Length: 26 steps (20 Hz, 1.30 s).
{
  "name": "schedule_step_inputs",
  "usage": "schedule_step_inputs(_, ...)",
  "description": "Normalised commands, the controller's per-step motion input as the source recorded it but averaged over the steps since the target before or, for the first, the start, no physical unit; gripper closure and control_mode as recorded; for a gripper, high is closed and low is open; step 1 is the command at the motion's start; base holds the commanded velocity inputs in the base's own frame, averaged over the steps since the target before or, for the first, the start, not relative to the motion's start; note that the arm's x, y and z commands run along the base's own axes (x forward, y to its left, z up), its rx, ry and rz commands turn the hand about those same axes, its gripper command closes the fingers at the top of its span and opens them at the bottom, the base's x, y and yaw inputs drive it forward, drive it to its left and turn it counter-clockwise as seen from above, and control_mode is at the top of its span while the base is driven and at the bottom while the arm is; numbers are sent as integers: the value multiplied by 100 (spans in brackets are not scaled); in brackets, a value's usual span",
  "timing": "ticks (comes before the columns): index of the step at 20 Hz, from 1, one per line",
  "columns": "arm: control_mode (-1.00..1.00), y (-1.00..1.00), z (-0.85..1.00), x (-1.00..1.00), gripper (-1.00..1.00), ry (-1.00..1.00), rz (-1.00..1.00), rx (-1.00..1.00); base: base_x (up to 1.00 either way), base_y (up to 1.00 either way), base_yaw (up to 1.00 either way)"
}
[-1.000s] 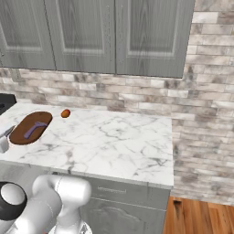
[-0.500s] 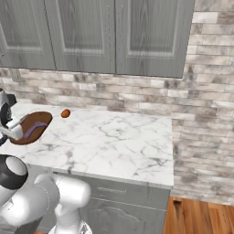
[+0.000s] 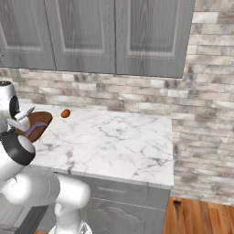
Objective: Open the drawer on the left and place the cutting tools on the cutting board.
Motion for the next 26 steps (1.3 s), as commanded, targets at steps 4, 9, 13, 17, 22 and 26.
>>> schedule_step_inputs(4,-100,3,0,29,100,0,0,0,0,0,0)
schedule_step_inputs(9,-100,8,-2,31,100,0,0,0,0,0,0)
schedule_step_inputs(13,-100,12,-16,23,100,0,0,0,0,0,0)
schedule_step_inputs(17,-100,16,-29,17,100,0,0,0,0,0,0)
schedule_step_inputs(22,-100,19,-22,24,100,0,0,0,0,0,0)
schedule_step_inputs(26,-100,9,-8,38,100,0,0,0,0,0,0)
